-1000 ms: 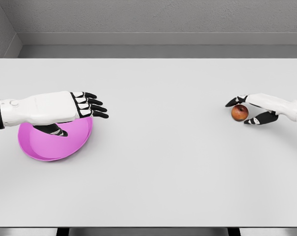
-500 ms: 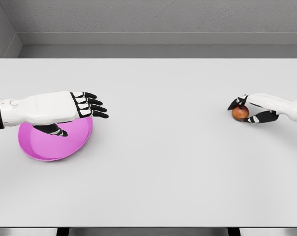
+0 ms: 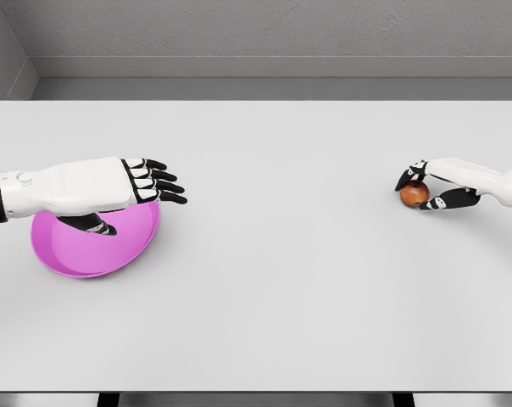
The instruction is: Put the apple on the plate with both arms
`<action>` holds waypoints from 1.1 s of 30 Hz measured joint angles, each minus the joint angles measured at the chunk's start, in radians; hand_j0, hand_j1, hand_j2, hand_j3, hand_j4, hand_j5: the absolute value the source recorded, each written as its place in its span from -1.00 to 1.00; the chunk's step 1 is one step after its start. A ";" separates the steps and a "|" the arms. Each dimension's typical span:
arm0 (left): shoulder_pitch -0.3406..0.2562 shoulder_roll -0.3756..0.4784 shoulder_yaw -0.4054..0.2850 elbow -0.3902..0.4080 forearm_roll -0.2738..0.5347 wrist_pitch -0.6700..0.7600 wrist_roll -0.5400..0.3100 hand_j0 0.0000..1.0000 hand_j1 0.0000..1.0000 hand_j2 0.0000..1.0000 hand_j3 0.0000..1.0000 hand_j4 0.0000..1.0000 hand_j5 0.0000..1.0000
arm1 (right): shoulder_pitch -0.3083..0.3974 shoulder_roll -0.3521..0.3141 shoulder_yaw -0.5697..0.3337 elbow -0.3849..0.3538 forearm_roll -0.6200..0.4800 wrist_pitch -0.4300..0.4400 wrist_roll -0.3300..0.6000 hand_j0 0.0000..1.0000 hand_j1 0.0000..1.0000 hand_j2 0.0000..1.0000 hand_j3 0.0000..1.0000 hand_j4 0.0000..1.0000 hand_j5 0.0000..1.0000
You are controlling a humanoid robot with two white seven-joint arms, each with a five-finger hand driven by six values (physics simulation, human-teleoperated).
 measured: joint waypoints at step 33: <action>0.000 0.000 0.000 0.000 0.000 0.000 0.000 1.00 1.00 1.00 1.00 1.00 1.00 | -0.130 0.099 0.201 -0.534 -0.111 0.001 0.000 -0.32 -0.32 -0.32 -0.32 -0.32 -0.32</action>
